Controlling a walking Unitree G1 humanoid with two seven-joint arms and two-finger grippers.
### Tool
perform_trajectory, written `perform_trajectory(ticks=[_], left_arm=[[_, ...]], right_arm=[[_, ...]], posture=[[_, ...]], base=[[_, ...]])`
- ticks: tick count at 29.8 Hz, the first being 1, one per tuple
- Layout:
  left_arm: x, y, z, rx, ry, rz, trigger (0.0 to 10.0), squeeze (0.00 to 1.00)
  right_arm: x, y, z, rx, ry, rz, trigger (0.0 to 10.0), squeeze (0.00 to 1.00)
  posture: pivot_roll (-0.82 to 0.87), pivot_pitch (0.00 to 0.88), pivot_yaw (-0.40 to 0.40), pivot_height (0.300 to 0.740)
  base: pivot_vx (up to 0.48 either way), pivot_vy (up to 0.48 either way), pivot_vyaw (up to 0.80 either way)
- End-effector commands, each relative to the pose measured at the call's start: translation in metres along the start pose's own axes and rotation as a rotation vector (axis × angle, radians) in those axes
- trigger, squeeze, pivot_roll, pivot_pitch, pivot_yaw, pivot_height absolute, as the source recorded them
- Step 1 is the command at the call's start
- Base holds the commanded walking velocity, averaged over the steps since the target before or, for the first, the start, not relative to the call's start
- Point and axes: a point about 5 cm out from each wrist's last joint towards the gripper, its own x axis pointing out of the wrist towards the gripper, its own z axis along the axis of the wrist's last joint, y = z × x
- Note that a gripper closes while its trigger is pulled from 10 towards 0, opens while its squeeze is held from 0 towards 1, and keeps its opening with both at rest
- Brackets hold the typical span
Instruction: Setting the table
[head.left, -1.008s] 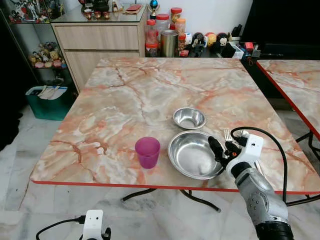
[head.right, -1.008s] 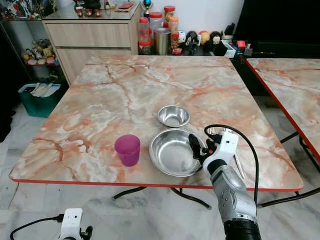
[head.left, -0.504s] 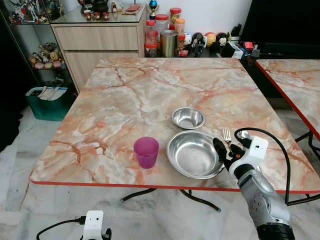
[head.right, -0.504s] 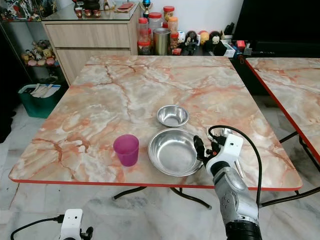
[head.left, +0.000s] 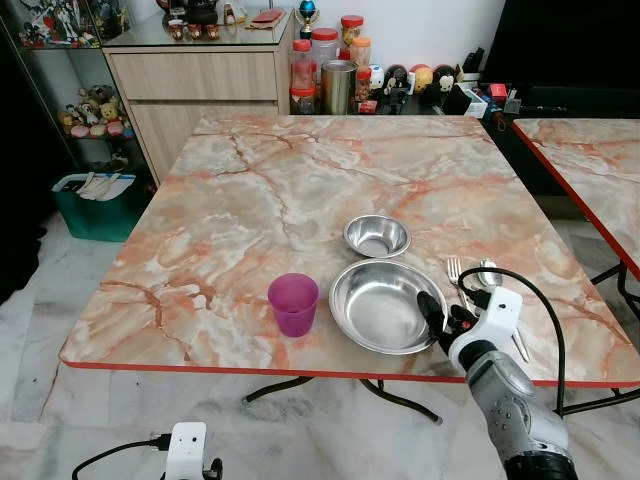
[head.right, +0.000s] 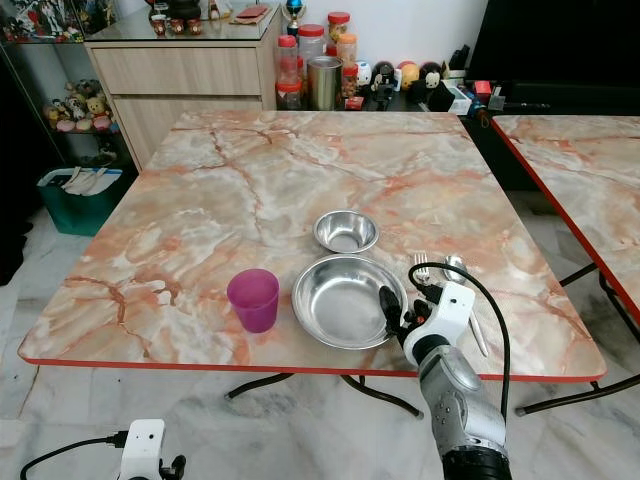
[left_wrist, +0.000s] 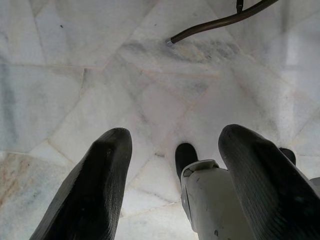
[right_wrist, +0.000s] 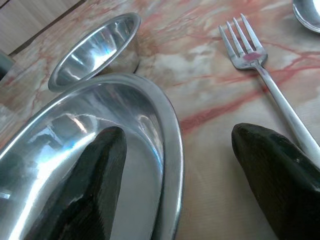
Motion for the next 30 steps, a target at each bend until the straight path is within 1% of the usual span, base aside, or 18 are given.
perform_trajectory(ticks=[1, 6, 7, 8, 9, 30], left_arm=[[-0.0005, 0.0036, -0.0028, 0.009, 0.017, 0.010, 10.0, 0.00], [-0.0006, 0.0033, -0.0030, 0.008, 0.016, 0.011, 10.0, 0.00], [-0.0007, 0.0032, -0.0034, 0.008, 0.018, 0.010, 10.0, 0.00], [-0.0007, 0.0032, -0.0034, 0.008, 0.018, 0.010, 10.0, 0.00], [-0.0007, 0.0030, -0.0038, 0.007, 0.021, 0.009, 10.0, 0.00], [-0.0002, -0.0014, -0.0050, 0.010, 0.050, -0.037, 10.0, 0.00]], right_arm=[[0.0033, 0.0035, 0.0043, 0.002, -0.014, 0.003, 10.0, 0.00], [0.0041, 0.0056, 0.0048, 0.017, -0.020, 0.014, 10.0, 0.00], [0.0045, 0.0068, 0.0051, 0.020, -0.023, 0.018, 0.6, 0.00], [0.0045, 0.0068, 0.0051, 0.020, -0.023, 0.018, 0.6, 0.00], [0.0049, 0.0082, 0.0054, 0.020, -0.024, 0.026, 0.0, 0.00], [0.0085, 0.0122, 0.0056, 0.033, -0.023, 0.038, 0.0, 0.00]], posture=[[-0.02, 0.000, -0.002, 0.719], [-0.02, 0.000, -0.004, 0.719], [-0.02, 0.000, -0.004, 0.719], [-0.02, 0.000, -0.004, 0.719], [-0.02, 0.000, -0.005, 0.719], [-0.01, 0.000, 0.000, 0.719]], base=[[0.000, 0.000, 0.00], [0.000, 0.000, 0.00], [0.000, 0.000, 0.00], [0.000, 0.000, 0.00], [0.000, 0.000, 0.00], [0.000, 0.000, 0.00]])
